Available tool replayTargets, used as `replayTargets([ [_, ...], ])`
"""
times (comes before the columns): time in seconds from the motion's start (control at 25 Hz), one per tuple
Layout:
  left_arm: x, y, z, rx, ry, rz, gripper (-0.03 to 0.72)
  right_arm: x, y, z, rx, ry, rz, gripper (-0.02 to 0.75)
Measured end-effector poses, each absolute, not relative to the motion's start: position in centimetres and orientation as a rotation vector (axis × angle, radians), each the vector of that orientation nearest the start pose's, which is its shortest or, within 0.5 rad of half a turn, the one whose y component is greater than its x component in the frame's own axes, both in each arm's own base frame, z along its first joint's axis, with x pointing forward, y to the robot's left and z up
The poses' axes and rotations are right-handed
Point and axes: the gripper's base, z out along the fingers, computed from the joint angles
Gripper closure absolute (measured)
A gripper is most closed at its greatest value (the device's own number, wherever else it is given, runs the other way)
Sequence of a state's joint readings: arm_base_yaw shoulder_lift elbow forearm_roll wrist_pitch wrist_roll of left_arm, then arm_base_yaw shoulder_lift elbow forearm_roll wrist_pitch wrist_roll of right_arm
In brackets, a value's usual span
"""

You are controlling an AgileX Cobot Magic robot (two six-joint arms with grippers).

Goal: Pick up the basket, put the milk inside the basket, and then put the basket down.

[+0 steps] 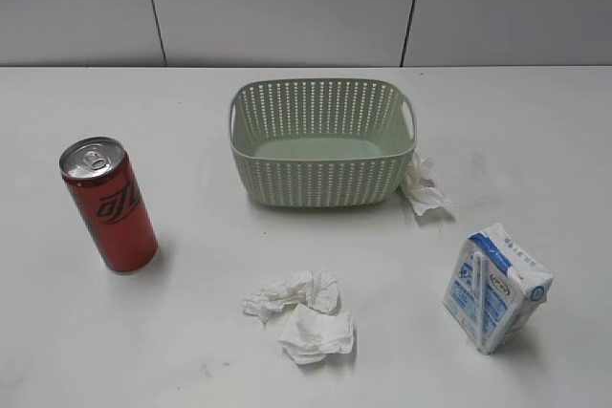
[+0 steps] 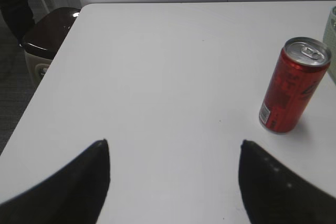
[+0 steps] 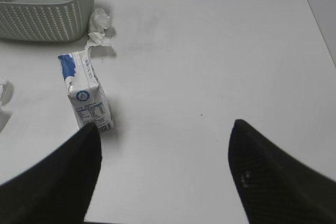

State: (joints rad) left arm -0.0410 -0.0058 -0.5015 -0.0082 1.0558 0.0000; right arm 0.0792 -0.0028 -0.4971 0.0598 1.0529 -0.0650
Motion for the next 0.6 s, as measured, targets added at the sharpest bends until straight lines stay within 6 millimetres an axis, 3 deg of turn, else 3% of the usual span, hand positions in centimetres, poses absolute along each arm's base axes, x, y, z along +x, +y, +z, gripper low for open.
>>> replayTargets([
  [0.6, -0.63, -0.04, 28.09, 0.042, 2.015, -0.036, 0.1, -0.51, 0.43, 27.72, -0.15, 2.031, 0.08, 0.167],
])
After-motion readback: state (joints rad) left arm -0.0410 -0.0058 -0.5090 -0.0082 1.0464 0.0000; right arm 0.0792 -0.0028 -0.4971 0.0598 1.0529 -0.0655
